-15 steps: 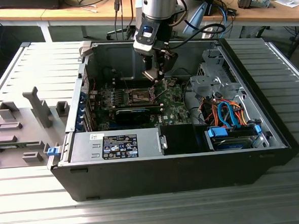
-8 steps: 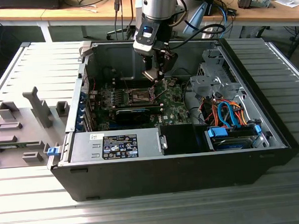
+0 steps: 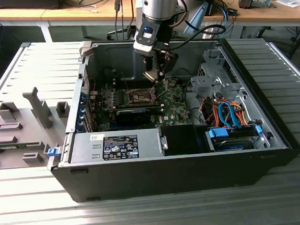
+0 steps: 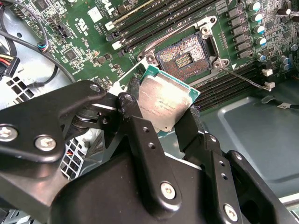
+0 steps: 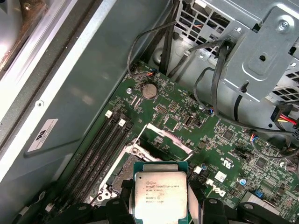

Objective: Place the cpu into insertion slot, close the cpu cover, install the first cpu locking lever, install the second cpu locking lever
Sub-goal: 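Place the cpu into insertion slot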

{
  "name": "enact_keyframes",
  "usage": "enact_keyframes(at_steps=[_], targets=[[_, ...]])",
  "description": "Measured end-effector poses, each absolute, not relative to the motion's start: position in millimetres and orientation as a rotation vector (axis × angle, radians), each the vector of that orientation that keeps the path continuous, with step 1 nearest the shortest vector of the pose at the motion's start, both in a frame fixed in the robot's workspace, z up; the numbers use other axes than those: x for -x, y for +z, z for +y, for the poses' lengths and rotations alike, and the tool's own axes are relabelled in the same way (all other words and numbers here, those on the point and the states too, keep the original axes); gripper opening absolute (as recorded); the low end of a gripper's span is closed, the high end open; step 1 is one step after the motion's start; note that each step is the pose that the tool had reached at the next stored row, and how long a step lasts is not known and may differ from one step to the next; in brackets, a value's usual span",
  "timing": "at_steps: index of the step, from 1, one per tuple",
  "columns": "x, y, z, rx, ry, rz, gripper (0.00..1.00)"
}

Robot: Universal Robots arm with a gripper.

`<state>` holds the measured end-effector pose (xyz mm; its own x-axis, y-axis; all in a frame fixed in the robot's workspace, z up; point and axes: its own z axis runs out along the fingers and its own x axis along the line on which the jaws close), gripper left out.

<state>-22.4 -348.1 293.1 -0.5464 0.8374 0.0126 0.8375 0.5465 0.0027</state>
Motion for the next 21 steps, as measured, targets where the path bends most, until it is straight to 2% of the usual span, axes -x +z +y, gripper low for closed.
enact_keyframes(at_steps=[21], targets=[[22.4, 291.4, -348.0, 1.509, -0.013, -2.744, 0.55]])
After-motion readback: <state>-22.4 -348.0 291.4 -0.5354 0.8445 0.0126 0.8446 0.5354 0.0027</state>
